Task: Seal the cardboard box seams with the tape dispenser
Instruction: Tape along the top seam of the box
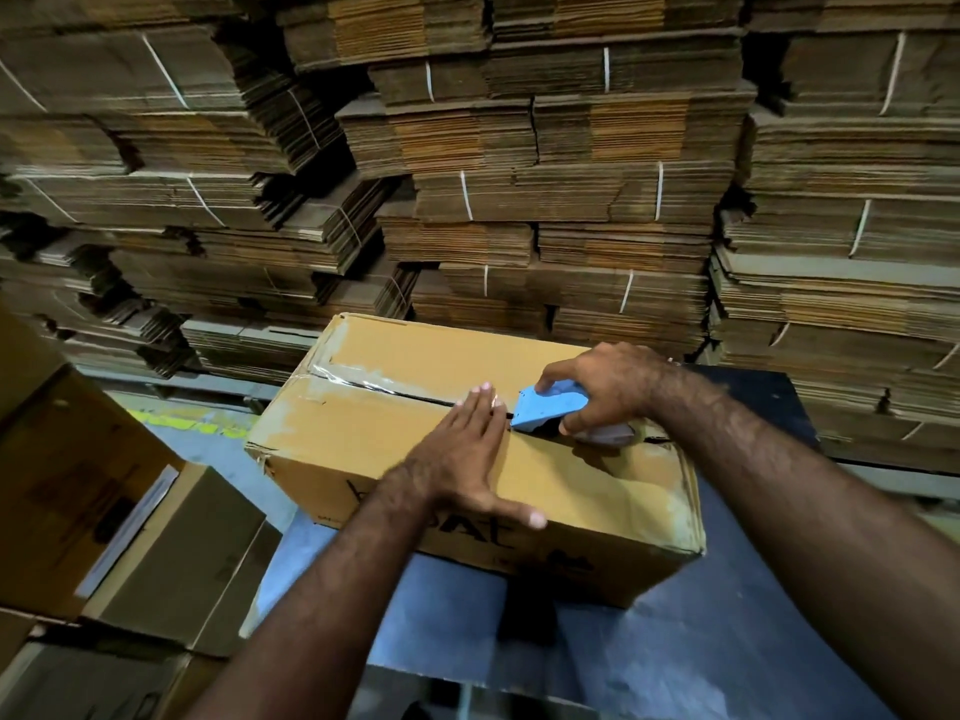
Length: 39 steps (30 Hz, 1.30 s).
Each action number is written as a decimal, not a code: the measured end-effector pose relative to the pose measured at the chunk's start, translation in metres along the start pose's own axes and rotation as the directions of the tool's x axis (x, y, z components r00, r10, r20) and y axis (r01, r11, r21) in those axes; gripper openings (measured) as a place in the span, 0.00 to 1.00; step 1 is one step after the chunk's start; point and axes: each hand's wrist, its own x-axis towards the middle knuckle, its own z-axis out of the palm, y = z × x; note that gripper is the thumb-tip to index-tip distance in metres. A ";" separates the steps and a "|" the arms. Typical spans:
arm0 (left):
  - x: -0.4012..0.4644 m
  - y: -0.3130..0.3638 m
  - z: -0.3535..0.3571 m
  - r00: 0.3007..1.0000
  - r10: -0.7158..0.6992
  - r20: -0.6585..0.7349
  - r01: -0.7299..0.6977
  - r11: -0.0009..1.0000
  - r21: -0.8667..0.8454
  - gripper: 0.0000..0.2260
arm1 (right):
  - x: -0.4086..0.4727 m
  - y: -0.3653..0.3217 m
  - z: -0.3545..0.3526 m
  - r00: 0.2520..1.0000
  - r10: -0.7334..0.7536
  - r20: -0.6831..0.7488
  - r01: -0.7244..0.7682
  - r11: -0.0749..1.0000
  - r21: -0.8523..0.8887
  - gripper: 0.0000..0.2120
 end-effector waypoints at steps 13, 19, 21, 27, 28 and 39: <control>0.003 -0.006 0.007 0.998 0.044 -0.050 -0.042 0.998 0.047 0.67 | -0.013 0.034 -0.004 0.990 -0.144 0.005 0.143 0.988 0.059 0.30; 0.003 -0.004 0.007 0.998 0.048 -0.031 -0.045 0.996 0.078 0.67 | -0.030 0.040 -0.003 0.991 -0.097 0.097 0.098 0.995 -0.008 0.29; 0.006 0.000 0.004 0.999 0.050 0.000 -0.050 0.995 0.086 0.66 | -0.025 0.035 -0.002 0.993 -0.070 0.090 0.072 0.997 -0.016 0.28; 0.034 0.039 -0.002 0.999 0.050 0.019 -0.051 0.998 0.024 0.63 | -0.028 0.039 0.006 0.998 -0.035 0.052 0.036 0.999 -0.020 0.29; 0.035 0.041 0.000 0.999 0.054 0.005 -0.054 0.998 0.039 0.64 | -0.028 0.040 0.007 0.999 -0.033 0.038 0.034 0.999 -0.015 0.29; 0.043 0.038 -0.003 0.998 0.063 0.008 -0.063 0.998 -0.002 0.59 | -0.029 0.043 0.008 1.000 -0.019 0.006 0.019 1.000 0.018 0.29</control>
